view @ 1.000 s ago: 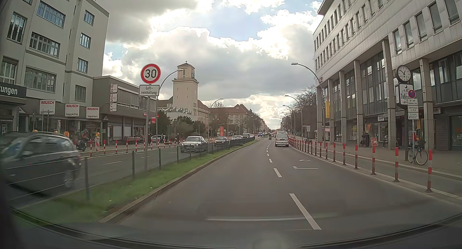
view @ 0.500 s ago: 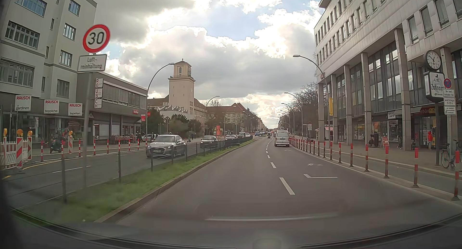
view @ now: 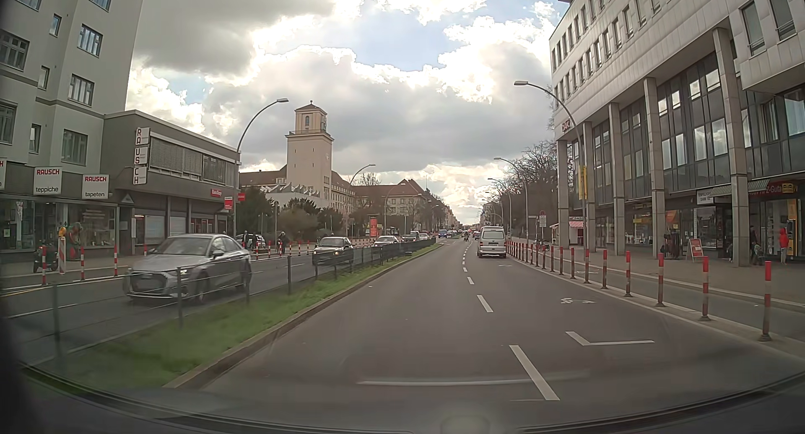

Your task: Follow the waypoints while adhering to traffic rules and regulations

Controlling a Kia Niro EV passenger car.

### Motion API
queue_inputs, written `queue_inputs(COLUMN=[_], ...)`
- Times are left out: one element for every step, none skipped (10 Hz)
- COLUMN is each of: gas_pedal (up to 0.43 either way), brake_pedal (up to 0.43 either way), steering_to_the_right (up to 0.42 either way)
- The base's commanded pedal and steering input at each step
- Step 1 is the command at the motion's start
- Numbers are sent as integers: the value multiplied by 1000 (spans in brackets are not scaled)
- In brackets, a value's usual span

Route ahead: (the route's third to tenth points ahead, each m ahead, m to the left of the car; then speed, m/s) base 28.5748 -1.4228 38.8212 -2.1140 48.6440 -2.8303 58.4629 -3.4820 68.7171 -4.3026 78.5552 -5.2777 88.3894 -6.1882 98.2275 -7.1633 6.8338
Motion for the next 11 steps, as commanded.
queue_inputs(gas_pedal=[67, 67, 67, 67, 67, 67, 67, 67, 67, 67, 67], brake_pedal=[30, 30, 30, 30, 30, 30, 30, 30, 30, 30, 30], steering_to_the_right=[13, 13, 13, 13, 13, 13, 13, 13, 13, 13, 13])
